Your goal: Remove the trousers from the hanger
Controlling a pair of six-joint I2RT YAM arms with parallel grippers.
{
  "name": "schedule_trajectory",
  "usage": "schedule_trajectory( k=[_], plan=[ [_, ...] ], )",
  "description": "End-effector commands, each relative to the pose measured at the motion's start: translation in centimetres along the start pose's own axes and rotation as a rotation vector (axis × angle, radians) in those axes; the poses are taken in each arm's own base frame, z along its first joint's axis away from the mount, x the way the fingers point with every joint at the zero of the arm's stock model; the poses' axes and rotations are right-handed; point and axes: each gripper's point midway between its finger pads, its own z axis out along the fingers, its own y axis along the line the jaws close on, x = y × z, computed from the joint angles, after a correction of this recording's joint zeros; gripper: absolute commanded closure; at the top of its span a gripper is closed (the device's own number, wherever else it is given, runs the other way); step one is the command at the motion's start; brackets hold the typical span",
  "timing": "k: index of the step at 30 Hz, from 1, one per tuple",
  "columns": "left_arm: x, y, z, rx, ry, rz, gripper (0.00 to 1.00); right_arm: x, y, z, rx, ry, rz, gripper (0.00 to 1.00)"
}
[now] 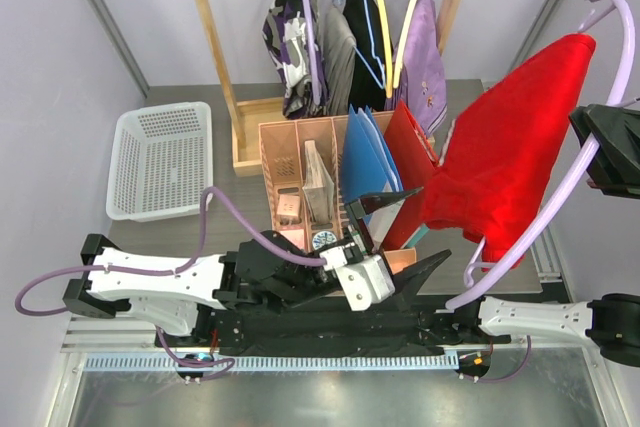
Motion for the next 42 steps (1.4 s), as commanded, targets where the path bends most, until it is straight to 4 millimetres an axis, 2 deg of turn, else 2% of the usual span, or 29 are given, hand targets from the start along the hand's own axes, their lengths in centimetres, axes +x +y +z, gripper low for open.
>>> schedule_trajectory(
  k=[1,13,16,17,20,23,24,25,36,38,39,40,42],
  plan=[
    [-3.5,1.2,0.7,-0.023,-0.132,-0.116,0.13,-1.7,5.4,0.0,-0.210,-0.049,0.040,0.99],
    [-3.7,1.5,3.1,-0.049,-0.149,-0.141,0.28,-1.2,5.4,0.3,-0.219,-0.033,0.065,0.99],
    [-3.7,1.2,3.6,-0.044,-0.155,-0.150,0.28,-1.3,5.4,0.1,-0.220,-0.035,0.065,0.99],
    [-3.7,1.0,3.7,-0.033,-0.161,-0.152,0.23,-1.2,5.3,0.3,-0.217,-0.034,0.066,0.99],
    [-3.9,0.9,3.7,-0.029,-0.172,-0.176,0.19,-1.4,5.3,0.1,-0.218,-0.038,0.066,0.99],
    [-4.4,0.9,3.7,-0.021,-0.187,-0.176,0.20,-1.2,5.1,0.2,-0.212,-0.036,0.067,0.99],
    [-4.3,1.3,3.9,-0.046,-0.181,-0.178,0.24,-1.2,5.3,0.1,-0.221,-0.032,0.071,0.99],
    [-4.2,1.7,4.0,-0.062,-0.175,-0.175,0.33,-1.1,5.2,0.2,-0.219,-0.027,0.071,0.99],
    [-3.3,3.1,5.6,-0.095,-0.147,-0.163,0.62,-0.6,5.1,0.0,-0.233,-0.009,0.097,0.99],
    [-2.9,2.9,6.1,-0.088,-0.136,-0.159,0.71,-0.5,5.2,-0.1,-0.235,-0.004,0.102,0.99],
    [-3.3,3.2,6.3,-0.093,-0.144,-0.162,0.86,-0.7,5.3,-0.3,-0.238,-0.005,0.107,0.99],
    [-3.4,3.2,6.5,-0.093,-0.144,-0.163,0.91,-0.8,5.3,-0.4,-0.238,-0.008,0.114,0.99],
    [-3.8,3.2,6.9,-0.095,-0.157,-0.170,0.96,-0.8,5.5,-0.8,-0.233,0.001,0.135,0.99]
  ],
)
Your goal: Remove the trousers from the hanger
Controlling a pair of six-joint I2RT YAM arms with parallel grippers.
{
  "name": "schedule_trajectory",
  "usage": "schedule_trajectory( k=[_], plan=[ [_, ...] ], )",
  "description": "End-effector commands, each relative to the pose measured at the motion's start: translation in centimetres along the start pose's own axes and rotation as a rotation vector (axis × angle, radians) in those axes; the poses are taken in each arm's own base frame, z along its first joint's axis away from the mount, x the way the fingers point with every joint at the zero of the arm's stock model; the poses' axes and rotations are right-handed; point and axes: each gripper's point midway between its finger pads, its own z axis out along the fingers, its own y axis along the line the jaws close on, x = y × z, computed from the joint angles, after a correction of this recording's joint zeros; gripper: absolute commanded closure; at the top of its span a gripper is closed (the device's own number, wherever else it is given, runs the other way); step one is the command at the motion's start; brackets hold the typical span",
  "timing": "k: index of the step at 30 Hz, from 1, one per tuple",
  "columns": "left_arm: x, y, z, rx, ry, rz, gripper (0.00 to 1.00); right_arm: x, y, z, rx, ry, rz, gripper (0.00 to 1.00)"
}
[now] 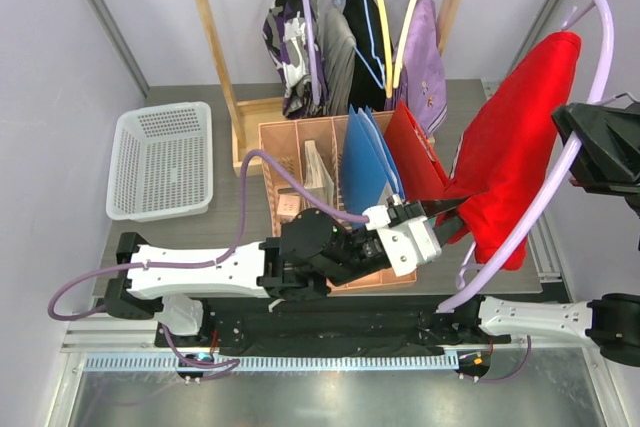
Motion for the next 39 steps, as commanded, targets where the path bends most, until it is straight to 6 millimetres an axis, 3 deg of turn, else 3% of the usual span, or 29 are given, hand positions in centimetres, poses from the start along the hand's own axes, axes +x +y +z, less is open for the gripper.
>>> schedule_trajectory(
  k=[1,5,9,10,12,20,27,31,39],
  plan=[
    [-2.8,2.2,1.2,-0.063,-0.075,-0.023,0.97,-2.1,6.1,-2.1,-0.208,-0.023,0.098,0.99],
    [-3.7,2.4,1.2,-0.078,-0.116,-0.046,1.00,-2.9,6.0,-3.6,-0.186,-0.039,0.160,0.99],
    [-5.2,3.0,1.1,-0.095,-0.164,-0.087,1.00,-3.5,4.3,-5.3,-0.141,-0.074,0.190,0.99],
    [-5.5,3.1,1.0,-0.097,-0.171,-0.098,1.00,-4.4,4.5,-6.7,-0.147,-0.098,0.195,0.99],
    [-6.4,3.6,1.0,-0.111,-0.188,-0.117,1.00,-4.5,2.8,-7.2,-0.102,-0.124,0.198,0.99],
    [-9.5,5.0,1.6,-0.138,-0.241,-0.087,1.00,-5.2,1.9,-10.6,-0.083,-0.130,0.203,0.99],
    [-9.2,4.6,1.5,-0.107,-0.224,-0.043,1.00,-6.2,3.4,-13.3,-0.121,-0.126,0.177,0.99],
    [-9.6,5.1,1.2,-0.119,-0.227,-0.026,1.00,-5.9,3.0,-14.6,-0.113,-0.100,0.158,0.99],
    [-15.0,6.5,1.0,-0.110,-0.343,-0.034,1.00,-4.2,1.6,-14.8,-0.056,-0.016,0.112,0.99]
  ],
)
